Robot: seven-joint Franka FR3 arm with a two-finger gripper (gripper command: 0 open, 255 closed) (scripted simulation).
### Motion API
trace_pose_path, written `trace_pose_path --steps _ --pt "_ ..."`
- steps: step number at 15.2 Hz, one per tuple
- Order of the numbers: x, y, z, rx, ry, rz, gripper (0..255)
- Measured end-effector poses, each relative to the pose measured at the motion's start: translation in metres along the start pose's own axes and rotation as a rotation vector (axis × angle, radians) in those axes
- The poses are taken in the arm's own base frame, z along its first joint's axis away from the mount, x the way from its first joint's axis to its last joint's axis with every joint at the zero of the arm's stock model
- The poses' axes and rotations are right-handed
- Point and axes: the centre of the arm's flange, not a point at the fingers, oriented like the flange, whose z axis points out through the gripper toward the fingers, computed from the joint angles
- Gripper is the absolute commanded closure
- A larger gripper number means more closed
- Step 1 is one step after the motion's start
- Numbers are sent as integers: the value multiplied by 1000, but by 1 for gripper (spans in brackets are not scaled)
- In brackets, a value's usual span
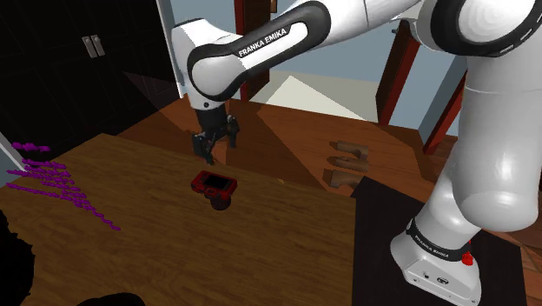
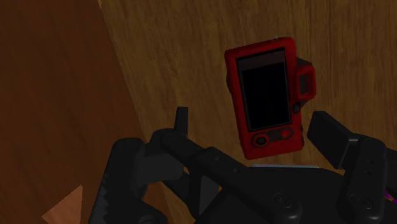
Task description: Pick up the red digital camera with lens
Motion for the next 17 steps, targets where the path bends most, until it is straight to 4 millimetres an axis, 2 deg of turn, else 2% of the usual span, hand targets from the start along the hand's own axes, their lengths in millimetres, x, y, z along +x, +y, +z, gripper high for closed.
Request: trace_pose_path --steps 7,10,15,16,17 --pt "73 -46 36 11 -25 -4 0" --pt "82 -53 51 12 -28 -4 0" --pt "84 -55 77 12 -28 -4 0" --pt "85 -54 79 12 -28 -3 255" --pt "85 -54 79 12 -26 -3 255"
